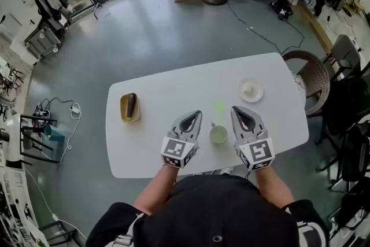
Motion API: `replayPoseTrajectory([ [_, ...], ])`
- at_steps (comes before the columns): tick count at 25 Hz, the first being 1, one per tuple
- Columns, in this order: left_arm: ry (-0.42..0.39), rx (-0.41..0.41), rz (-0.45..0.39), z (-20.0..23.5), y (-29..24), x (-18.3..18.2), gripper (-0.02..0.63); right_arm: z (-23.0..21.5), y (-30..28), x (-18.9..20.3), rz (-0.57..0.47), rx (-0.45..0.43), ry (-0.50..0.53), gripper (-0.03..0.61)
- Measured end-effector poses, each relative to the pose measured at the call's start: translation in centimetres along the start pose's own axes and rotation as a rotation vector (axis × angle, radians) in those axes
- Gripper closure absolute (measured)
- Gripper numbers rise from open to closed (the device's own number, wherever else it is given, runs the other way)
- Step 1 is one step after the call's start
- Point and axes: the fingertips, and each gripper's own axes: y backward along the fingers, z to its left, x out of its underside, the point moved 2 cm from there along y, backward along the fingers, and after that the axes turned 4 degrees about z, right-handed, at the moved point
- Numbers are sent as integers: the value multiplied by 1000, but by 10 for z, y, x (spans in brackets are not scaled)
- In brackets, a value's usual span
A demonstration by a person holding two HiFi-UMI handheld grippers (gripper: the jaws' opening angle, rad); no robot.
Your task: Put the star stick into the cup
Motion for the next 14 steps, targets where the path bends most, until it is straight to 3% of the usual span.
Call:
replayPoseTrajectory([
  [14,-7,17,5,-8,-10,-2,601,-15,10,3,-10,33,-37,575],
])
